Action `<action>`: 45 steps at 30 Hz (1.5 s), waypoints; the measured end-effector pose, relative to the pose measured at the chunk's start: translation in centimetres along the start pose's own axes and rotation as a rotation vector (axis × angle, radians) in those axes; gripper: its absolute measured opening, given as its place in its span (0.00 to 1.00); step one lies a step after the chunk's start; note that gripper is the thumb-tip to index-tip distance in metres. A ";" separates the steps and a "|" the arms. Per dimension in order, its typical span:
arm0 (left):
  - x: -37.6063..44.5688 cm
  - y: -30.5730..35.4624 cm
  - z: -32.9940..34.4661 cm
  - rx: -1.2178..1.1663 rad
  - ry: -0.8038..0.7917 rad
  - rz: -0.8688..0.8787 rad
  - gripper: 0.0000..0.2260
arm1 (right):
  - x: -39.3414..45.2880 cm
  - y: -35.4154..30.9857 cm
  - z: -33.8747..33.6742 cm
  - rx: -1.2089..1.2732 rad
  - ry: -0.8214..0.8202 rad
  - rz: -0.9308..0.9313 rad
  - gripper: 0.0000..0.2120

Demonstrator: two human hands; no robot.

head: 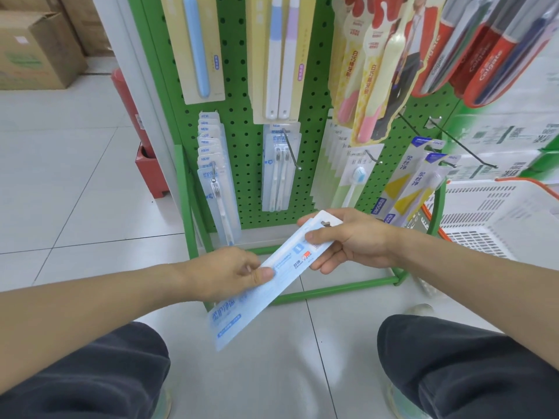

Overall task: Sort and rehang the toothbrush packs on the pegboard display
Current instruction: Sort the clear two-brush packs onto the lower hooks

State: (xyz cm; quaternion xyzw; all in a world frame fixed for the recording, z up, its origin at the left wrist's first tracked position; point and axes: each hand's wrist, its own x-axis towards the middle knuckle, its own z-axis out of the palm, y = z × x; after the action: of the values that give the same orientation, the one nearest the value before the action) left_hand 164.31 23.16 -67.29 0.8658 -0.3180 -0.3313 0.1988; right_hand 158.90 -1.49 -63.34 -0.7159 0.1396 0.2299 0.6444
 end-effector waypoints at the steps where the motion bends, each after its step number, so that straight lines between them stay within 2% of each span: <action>1: 0.1 0.3 0.1 0.020 0.038 0.030 0.27 | -0.1 -0.1 0.2 0.002 0.002 0.010 0.15; 4: 0.3 1.9 0.4 0.130 0.114 0.158 0.34 | 0.0 -0.3 0.8 0.061 0.071 0.050 0.14; 5: 0.5 2.4 0.5 0.207 0.115 0.194 0.33 | 0.0 -0.3 1.0 0.103 0.100 0.063 0.12; 8: 1.3 2.9 1.2 0.303 0.194 0.223 0.26 | 0.1 -0.7 1.4 0.263 0.136 0.084 0.06; 10: 1.5 3.1 1.0 0.293 0.293 0.154 0.19 | 0.1 -1.1 1.5 0.362 0.100 0.050 0.03; 12: 1.7 3.2 0.1 0.187 0.380 0.078 0.03 | -0.1 -1.5 1.4 0.389 0.001 -0.019 0.07; 14: 2.0 2.8 -0.6 0.048 0.418 0.036 0.11 | -0.2 -1.5 1.5 0.304 -0.043 -0.104 0.16; 15: 2.1 2.4 -0.8 -0.081 0.399 0.043 0.10 | -0.1 -1.4 1.6 0.239 -0.016 -0.159 0.19; 16: 2.0 2.2 -0.9 -0.249 0.363 0.074 0.05 | 0.0 -1.3 1.7 0.173 0.038 -0.224 0.21; 17: 1.9 2.3 -0.9 -0.414 0.328 0.117 0.06 | 0.1 -1.2 1.7 0.113 0.104 -0.287 0.21; 18: 1.9 2.4 -0.9 -0.561 0.324 0.156 0.10 | 0.2 -1.2 1.7 0.058 0.162 -0.342 0.21; 20: 2.0 2.9 -1.0 -0.668 0.403 0.219 0.13 | 0.4 -1.2 1.7 -0.026 0.212 -0.420 0.21; 23: 2.2 3.2 -1.4 -0.662 0.485 0.296 0.14 | 0.6 -1.3 1.9 -0.059 0.216 -0.486 0.22; 28: 2.6 3.5 -2.1 -0.630 0.555 0.322 0.12 | 1.1 -1.5 2.1 -0.034 0.302 -0.554 0.19; 33: 3.2 3.7 -2.2 -0.626 0.620 0.305 0.11 | 1.5 -1.6 1.9 -0.045 0.373 -0.528 0.23; 40: 3.7 3.7 -2.5 -0.524 0.703 0.287 0.09 | 2.4 -1.6 2.2 -0.204 0.354 -0.569 0.23; 45: 3.9 3.1 -2.6 -0.403 0.732 0.276 0.08 | 2.7 -1.4 2.0 -0.218 0.297 -0.600 0.23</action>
State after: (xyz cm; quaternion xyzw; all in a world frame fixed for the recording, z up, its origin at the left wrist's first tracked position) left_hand 167.13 18.58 -65.45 0.8196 -0.2683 -0.0286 0.5055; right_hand 161.61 0.89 -63.66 -0.8153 -0.0102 -0.0626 0.5756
